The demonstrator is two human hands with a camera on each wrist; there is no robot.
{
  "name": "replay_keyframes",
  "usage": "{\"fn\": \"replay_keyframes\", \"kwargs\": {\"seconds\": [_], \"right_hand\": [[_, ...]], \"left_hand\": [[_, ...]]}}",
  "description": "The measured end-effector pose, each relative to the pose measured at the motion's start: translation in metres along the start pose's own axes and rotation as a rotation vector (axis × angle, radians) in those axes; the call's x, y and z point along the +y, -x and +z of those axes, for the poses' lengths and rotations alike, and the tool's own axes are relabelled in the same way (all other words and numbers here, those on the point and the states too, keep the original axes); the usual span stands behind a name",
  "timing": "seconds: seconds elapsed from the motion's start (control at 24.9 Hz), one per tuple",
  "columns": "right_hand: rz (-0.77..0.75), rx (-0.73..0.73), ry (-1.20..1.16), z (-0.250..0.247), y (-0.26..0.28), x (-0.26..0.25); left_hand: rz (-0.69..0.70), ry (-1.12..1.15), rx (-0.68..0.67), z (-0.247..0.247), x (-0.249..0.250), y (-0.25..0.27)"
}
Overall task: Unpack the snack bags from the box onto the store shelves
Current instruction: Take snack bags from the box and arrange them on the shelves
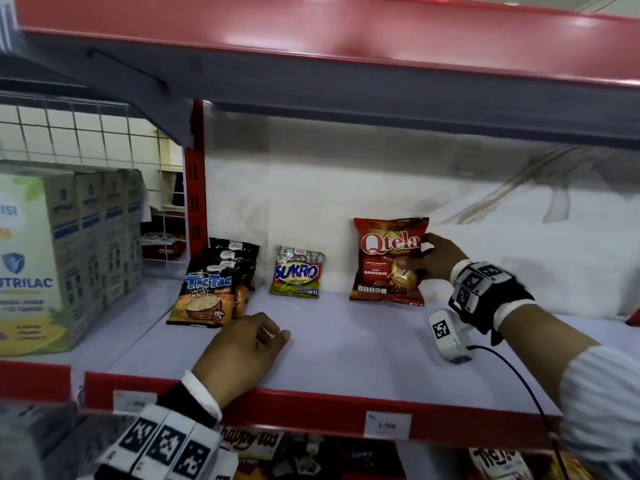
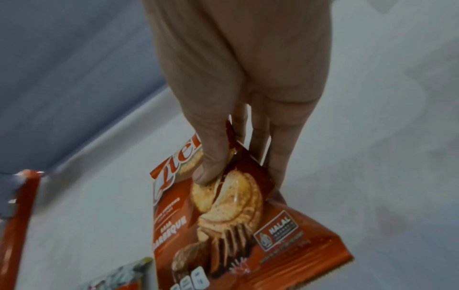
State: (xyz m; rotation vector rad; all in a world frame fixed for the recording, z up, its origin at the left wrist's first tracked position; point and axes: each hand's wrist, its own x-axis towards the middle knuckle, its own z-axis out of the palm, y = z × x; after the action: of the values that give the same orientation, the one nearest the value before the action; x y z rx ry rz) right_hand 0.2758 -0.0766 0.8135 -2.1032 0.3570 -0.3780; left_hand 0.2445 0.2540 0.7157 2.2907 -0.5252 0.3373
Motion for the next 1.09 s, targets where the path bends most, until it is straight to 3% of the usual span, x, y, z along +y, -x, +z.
{"fn": "replay_keyframes", "kwargs": {"seconds": [0.24,0.56,0.97,1.09], "right_hand": [[0.089,-0.011,-0.098,0.023,-0.014,0.02],[0.093,-0.039,0.152,0.028,-0.014,0.011],[0.117,0.004,0.177,0.02,-0.013,0.008],[0.132,-0.002,0.227,0.007,-0.002,0.0]], "left_hand": [[-0.055,-0.015,0.02,-0.001,-0.004,0.002],[-0.087,-0.04,-0.014,0.0,-0.007,0.0],[-0.115,-0.028,-0.035,-0.001,-0.007,-0.001],[-0.115,-0.047,0.02,-0.003,-0.004,0.0]]}}
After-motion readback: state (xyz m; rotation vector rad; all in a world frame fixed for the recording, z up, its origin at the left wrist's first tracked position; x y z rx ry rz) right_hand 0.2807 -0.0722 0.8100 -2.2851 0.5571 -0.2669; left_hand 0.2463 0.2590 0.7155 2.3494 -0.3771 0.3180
